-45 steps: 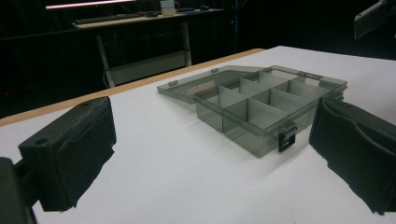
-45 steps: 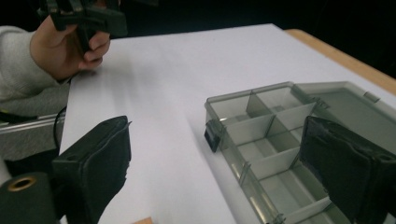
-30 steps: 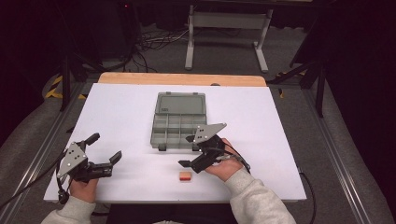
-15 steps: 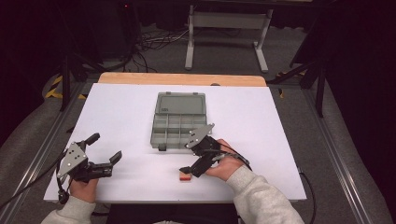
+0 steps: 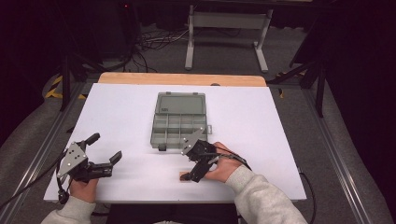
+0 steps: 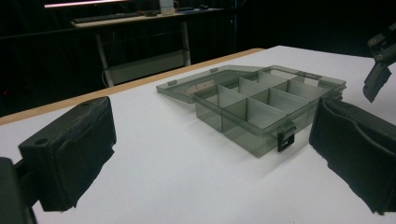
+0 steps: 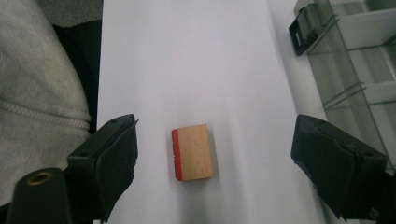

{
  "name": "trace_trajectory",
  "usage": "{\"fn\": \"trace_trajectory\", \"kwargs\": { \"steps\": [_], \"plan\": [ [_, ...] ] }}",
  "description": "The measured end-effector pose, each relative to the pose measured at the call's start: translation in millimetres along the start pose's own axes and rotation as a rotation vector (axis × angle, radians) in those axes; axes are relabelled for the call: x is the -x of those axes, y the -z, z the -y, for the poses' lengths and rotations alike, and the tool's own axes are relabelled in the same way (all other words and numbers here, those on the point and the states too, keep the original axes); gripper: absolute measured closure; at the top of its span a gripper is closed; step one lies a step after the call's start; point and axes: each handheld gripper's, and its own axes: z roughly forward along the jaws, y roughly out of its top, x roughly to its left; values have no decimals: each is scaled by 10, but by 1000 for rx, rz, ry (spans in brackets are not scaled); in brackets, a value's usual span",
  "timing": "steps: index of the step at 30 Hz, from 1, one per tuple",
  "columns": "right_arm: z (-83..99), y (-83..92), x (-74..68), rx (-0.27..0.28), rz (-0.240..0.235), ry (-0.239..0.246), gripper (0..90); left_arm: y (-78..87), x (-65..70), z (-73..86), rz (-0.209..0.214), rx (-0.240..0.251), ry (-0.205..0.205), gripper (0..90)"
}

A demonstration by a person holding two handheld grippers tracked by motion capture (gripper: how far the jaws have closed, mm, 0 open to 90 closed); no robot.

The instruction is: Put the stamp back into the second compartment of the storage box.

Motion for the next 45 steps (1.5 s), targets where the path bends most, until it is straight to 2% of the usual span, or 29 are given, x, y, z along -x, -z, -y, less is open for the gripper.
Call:
{"fn": "trace_trajectory", "kwargs": {
  "steps": [8,9,14,22,24,27,29,31,34,45],
  "plan": [
    [-2,-81,-13,-52,-22,9,172,0,-1,0,1,-1,0,14],
    [-3,-95,-14,-53,-37,8,180,0,-1,0,0,0,0,14],
    [-8,-129,-26,-100,-43,-6,212,-1,-1,0,1,-1,0,14],
    [-13,-178,-32,-134,-67,1,270,0,-2,0,0,1,1,14],
    [-14,-187,-43,-150,-72,-11,283,0,-1,0,0,0,0,14],
    [-10,-207,-40,-161,-61,10,309,0,-1,0,0,1,0,14],
    [-11,-219,-54,-177,-66,-1,344,0,-2,0,0,1,1,15],
    [-10,-235,-55,-187,-60,17,378,1,-2,0,0,1,1,14],
    [-14,-251,-75,-207,-56,19,414,4,-2,-2,-1,0,0,14],
    [-15,-256,-75,-219,-42,50,563,6,-1,-4,-2,0,1,14]
  ]
}}
